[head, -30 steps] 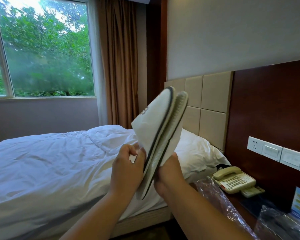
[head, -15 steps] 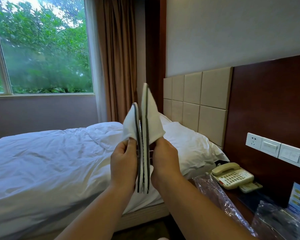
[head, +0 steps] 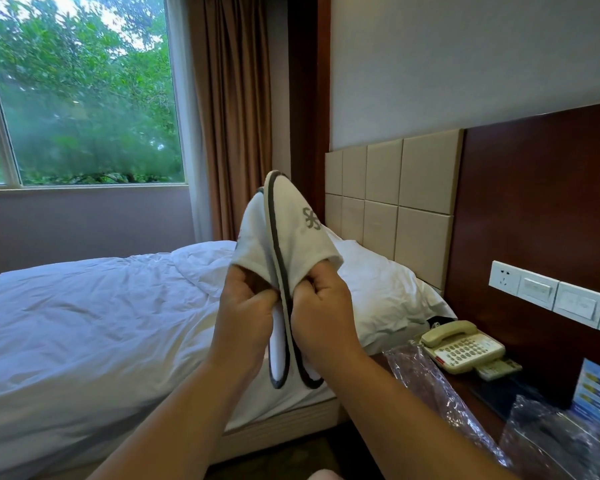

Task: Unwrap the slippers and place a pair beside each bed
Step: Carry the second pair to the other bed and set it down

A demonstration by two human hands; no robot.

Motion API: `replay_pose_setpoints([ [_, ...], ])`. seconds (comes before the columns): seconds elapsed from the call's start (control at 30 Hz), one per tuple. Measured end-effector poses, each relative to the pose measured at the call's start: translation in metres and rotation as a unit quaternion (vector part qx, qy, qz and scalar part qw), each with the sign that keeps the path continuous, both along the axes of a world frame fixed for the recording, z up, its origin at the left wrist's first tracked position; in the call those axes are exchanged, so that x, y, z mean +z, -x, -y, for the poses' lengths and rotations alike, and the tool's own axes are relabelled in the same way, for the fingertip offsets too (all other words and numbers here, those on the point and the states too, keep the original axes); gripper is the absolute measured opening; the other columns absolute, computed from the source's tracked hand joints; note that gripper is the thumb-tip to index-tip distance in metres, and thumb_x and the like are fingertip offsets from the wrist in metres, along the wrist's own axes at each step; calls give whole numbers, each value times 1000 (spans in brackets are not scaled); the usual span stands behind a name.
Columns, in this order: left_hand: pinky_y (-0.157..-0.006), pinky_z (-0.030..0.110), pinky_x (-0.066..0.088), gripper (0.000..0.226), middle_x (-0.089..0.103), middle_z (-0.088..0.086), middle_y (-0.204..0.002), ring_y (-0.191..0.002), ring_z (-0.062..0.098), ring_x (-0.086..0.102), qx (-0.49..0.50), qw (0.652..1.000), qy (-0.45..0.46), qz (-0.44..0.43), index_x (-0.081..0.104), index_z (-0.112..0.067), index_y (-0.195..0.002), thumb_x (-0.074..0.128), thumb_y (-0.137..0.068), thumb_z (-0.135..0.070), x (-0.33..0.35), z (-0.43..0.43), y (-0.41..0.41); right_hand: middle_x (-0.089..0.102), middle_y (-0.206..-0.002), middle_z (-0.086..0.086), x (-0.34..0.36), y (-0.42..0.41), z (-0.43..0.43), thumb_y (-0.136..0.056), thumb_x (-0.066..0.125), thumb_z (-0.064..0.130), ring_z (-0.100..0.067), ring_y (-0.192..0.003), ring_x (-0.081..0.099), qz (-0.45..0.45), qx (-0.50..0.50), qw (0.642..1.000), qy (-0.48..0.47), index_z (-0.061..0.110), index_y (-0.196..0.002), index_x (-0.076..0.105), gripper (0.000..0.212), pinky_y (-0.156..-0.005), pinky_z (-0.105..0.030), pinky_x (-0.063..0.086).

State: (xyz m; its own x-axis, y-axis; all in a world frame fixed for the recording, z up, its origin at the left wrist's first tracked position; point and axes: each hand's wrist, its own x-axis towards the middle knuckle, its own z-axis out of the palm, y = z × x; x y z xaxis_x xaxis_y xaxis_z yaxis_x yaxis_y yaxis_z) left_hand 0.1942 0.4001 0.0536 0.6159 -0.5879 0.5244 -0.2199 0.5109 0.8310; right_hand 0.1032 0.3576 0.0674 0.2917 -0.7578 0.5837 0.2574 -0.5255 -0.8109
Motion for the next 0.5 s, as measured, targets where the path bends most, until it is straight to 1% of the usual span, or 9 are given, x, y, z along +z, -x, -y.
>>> replay_pose_setpoints([
  [0.1,-86,19,56,59,71,-21,-111,-107,0,66,55,995,-34,69,57,-41,-118,52,-76,-1,2,-5,-1,67,-102,5,1,3,2,-93,42,3,-2,-92,62,-30,12,998,56,21,-114,62,34,-80,-16,53],
  [0.13,-82,13,53,54,69,-25,-107,-104,-5,65,76,991,-49,96,54,-46,-113,52,-76,-6,4,-6,-2,65,-111,6,1,4,3,-94,42,2,-4,-100,60,-41,17,996,73,20,-122,58,37,-89,-18,51],
  [0.17,-80,10,51,50,68,-24,-104,-101,-7,63,94,986,-63,119,52,-46,-110,52,-77,-9,5,-8,-3,61,-119,7,2,5,4,-93,42,2,-4,-108,56,-53,19,994,93,19,-128,55,41,-96,-16,46],
  [0.2,-82,11,51,48,66,-20,-107,-102,-6,62,106,981,-74,143,52,-42,-111,52,-78,-7,6,-9,-5,56,-126,7,2,6,5,-92,43,3,-3,-115,51,-67,17,991,115,17,-134,51,45,-101,-13,41],
  [0.27,-92,26,53,48,65,-3,-114,-108,7,62,113,972,-88,187,57,-24,-119,52,-78,2,8,-11,-8,49,-134,6,4,9,7,-91,45,3,-3,-122,43,-94,9,985,147,14,-139,46,50,-105,-9,32],
  [0.33,-95,36,53,43,65,6,-112,-107,19,62,122,959,-109,229,59,-11,-117,52,-78,6,12,-14,-12,49,-136,-2,5,12,10,-91,46,0,-10,-124,43,-125,-3,979,158,8,-138,45,48,-108,-14,31],
  [0.4,-93,34,53,39,63,7,-111,-105,21,60,137,941,-148,272,58,-8,-115,53,-80,8,15,-15,-16,55,-127,-13,6,15,11,-92,47,0,-23,-117,49,-165,-25,973,162,1,-129,50,37,-104,-24,38],
  [0.47,-87,33,53,37,61,7,-110,-101,22,59,147,918,-196,311,55,-6,-117,52,-83,6,19,-16,-18,57,-117,-16,7,15,13,-93,47,3,-29,-108,53,-217,-50,963,149,-1,-121,53,29,-96,-31,43],
  [0.5,-85,33,53,36,59,7,-109,-99,22,59,149,906,-218,330,53,-6,-119,51,-84,5,21,-16,-19,56,-120,-17,9,14,15,-94,47,7,-31,-111,52,-256,-55,956,135,-2,-123,51,30,-97,-33,43],
])
